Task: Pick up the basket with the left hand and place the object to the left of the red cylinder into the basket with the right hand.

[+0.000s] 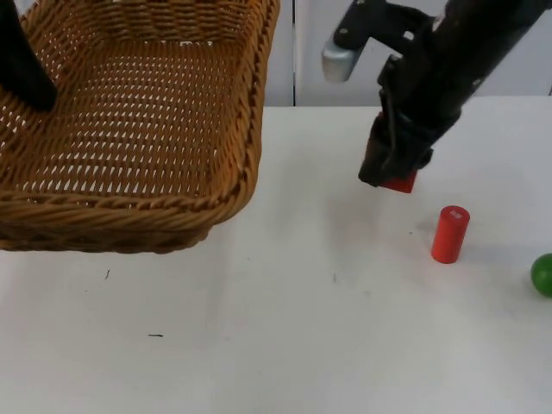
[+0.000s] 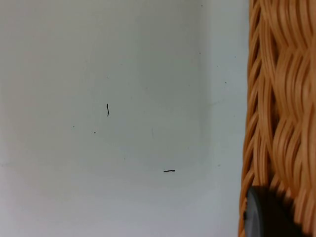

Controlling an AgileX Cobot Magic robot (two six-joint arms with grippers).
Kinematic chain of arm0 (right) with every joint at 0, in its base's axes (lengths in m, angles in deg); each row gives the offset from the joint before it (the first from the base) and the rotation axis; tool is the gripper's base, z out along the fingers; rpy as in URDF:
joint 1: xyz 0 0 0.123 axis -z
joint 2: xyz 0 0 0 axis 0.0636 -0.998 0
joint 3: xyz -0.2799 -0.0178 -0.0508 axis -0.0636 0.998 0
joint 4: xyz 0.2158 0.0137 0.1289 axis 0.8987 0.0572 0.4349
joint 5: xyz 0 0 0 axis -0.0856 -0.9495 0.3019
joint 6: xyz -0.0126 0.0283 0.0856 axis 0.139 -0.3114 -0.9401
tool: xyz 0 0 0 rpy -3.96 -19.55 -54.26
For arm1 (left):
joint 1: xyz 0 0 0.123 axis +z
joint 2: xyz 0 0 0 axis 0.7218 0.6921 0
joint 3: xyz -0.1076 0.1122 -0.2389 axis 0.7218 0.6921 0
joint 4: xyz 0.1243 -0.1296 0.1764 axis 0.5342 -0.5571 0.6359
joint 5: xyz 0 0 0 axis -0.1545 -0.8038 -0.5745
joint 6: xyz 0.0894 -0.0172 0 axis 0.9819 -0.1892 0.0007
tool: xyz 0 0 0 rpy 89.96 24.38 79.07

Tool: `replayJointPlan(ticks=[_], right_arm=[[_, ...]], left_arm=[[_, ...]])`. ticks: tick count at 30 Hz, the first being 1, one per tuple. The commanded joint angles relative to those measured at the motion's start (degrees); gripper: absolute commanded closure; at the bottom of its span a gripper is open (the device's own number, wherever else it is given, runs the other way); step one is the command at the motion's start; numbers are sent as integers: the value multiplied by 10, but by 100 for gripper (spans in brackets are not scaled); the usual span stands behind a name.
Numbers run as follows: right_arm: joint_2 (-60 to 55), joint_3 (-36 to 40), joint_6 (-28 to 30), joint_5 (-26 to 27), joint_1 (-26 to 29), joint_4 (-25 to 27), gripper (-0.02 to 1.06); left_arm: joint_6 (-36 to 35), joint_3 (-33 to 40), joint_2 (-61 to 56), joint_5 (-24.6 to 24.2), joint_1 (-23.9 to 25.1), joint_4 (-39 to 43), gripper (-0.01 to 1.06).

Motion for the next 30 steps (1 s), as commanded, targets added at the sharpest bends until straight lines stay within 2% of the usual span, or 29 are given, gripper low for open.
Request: replayJointPlan(ticks=[1,4,9,16,30], right_arm=[[28,22,-2,8,-1,3,105],[74,65,-6,15,-1,3,105],[124,87,-28,10,-1,5,105],[197,88,-36,-5,-1,49,105],[315,88,-50,-23,-3,77,105]], left_arm=[[-3,1,-9,-2,1,-15,105],[-3,1,-9,-2,1,-15,105],[-3,1,-9,-2,1,-15,105],[-3,1,-9,-3,1,-13,105],[-3,1,-9,-4,1,-12,105]])
